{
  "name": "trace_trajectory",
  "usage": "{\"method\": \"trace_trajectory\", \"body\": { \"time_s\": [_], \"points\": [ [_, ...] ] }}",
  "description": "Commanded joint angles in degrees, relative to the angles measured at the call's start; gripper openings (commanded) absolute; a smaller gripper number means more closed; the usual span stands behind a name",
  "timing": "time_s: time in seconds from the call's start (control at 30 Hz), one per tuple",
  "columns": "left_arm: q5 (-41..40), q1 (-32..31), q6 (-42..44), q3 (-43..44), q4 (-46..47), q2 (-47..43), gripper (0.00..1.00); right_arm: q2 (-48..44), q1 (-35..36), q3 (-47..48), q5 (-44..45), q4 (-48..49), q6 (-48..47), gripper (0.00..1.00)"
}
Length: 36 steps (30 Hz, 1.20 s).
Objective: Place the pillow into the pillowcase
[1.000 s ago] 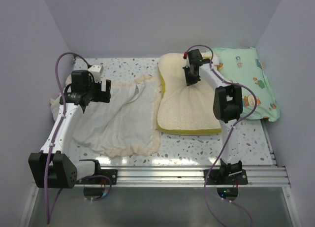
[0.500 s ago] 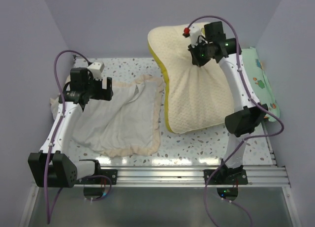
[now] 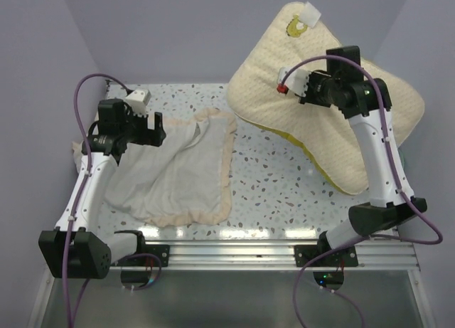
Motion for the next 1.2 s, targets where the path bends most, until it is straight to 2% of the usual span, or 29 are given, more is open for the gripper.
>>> {"method": "trace_trajectory", "body": {
  "time_s": [0.0, 0.13, 0.2, 0.3, 0.43, 0.47, 0.57, 0.6, 0.67, 0.7, 0.73, 0.9, 0.93, 1.0, 1.1, 1.17],
  "points": [
    [1.4, 0.2, -0.6, -1.5, 1.6, -2.4, 1.0, -5.3, -3.5, -6.8, 2.8, 8.0, -20.6, 0.0],
    [0.0, 0.1, -0.5, -2.6, 2.5, -2.9, 1.0, -7.9, -6.2, -22.9, 2.5, 14.0, -29.6, 0.01],
    [0.2, 0.1, 0.5, -2.9, 2.3, -2.6, 1.0, -8.8, -7.2, -31.9, 2.5, 19.0, -33.4, 0.05],
    [0.3, 0.1, 2.1, -2.8, 1.5, -1.5, 1.0, -9.4, -7.4, -39.0, 0.8, 22.7, -35.8, 0.13],
    [0.0, 0.2, 5.5, -3.2, 1.3, 2.1, 1.0, -9.9, -7.5, -48.6, 0.9, 26.5, -34.7, 0.39],
    [0.3, 0.1, 6.3, -3.4, 1.6, 2.8, 1.0, -10.7, -7.5, -49.1, 0.9, 26.9, -33.6, 0.59],
    [-0.4, 0.0, 9.6, -3.5, 4.5, 5.3, 1.0, -12.3, -5.8, -46.5, -1.4, 27.5, -23.0, 0.85],
    [-1.5, 0.1, 10.6, -3.0, 6.1, 7.3, 1.0, -12.2, -4.6, -41.9, -4.9, 24.8, -15.0, 0.86],
    [-2.3, 0.1, 11.0, 0.4, 6.7, 10.1, 1.0, -11.6, -3.8, -36.8, -9.1, 21.3, -6.7, 0.88],
    [-3.0, 0.1, 10.7, 2.2, 6.5, 13.8, 1.0, -10.2, -2.0, -32.6, -11.0, 18.3, 1.3, 0.88],
    [-3.2, 0.1, 10.4, 6.3, 6.1, 16.1, 1.0, -9.5, -1.0, -31.1, -14.3, 17.7, 5.6, 0.88],
    [-3.3, 0.2, 9.1, 17.8, 3.3, 31.4, 0.92, -3.5, 6.9, -29.1, -17.8, 24.6, 32.0, 0.84],
    [-3.7, 0.1, 8.7, 20.5, 3.2, 33.2, 0.91, 0.0, 8.1, -28.7, -17.6, 26.0, 35.2, 0.82],
    [-6.3, 0.1, 7.9, 22.7, 3.6, 38.2, 0.85, 4.0, 10.4, -26.6, -17.0, 29.6, 44.4, 0.79],
    [-8.1, 0.1, 7.1, 26.2, 3.9, 43.2, 0.69, 12.4, 12.5, -23.4, -18.1, 33.3, 54.4, 0.72],
    [-9.5, 0.1, 6.1, 26.5, 4.4, 44.8, 0.62, 18.0, 14.9, -21.2, -18.1, 34.2, 56.9, 0.67]
  ]
}}
